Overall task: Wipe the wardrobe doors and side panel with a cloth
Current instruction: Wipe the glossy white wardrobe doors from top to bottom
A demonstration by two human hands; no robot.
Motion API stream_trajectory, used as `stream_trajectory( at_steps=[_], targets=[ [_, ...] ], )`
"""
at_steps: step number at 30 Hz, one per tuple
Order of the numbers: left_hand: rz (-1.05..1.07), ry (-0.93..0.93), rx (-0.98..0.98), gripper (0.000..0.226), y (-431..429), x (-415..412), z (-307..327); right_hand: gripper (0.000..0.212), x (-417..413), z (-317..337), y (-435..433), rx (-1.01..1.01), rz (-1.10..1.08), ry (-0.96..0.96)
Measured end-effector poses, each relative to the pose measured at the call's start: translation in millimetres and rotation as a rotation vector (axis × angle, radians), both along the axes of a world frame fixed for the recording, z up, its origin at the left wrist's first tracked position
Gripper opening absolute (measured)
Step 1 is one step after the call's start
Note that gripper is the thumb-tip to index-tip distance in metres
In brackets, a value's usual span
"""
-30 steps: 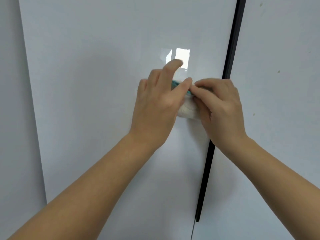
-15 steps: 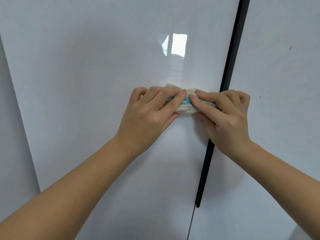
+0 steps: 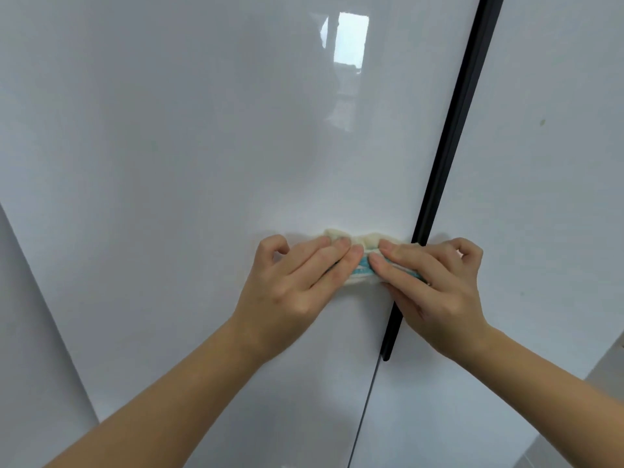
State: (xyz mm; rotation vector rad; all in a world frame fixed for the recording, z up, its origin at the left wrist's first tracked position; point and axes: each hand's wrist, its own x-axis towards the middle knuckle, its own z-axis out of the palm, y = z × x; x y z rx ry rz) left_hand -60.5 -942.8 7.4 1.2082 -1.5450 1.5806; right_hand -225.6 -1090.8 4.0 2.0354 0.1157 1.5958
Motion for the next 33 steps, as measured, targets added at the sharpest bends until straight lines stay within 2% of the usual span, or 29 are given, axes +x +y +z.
stream_trajectory(
  at_steps=[6, 10, 16, 22, 25, 29, 33],
  targets=[
    [0.049, -0.01, 0.205, 0.021, 17.0, 0.8, -67.3, 0.041, -6.3, -68.6, 5.0, 0.016, -0.044, 0.146],
    [0.079, -0.006, 0.265, 0.02, 24.3, 1.3, -77.4, 0.038, -3.1, -76.3, 12.7, 0.022, -0.05, 0.17],
    [0.13, 0.08, 0.186, 0.02, 38.3, 9.0, -38.9, 0.029, 19.0, -28.6, 31.0, 0.079, -0.027, 0.086],
    [0.161, 0.113, -0.018, 0.021, 53.4, 35.2, 49.9, 0.029, 62.1, 60.3, 58.0, 0.106, 0.027, -0.125],
    [0.129, 0.14, -0.044, 0.023, 54.4, 41.0, 60.1, 0.029, 74.0, 65.7, 65.1, 0.149, 0.079, -0.152],
    [0.104, 0.195, -0.034, 0.022, 58.9, 39.6, 19.4, 0.025, 73.4, 24.1, 63.3, 0.146, 0.14, -0.089],
    [0.117, 0.246, 0.1, 0.024, 74.3, 45.8, -49.8, 0.036, 78.3, -37.2, 60.7, 0.098, 0.197, 0.056]
  ],
)
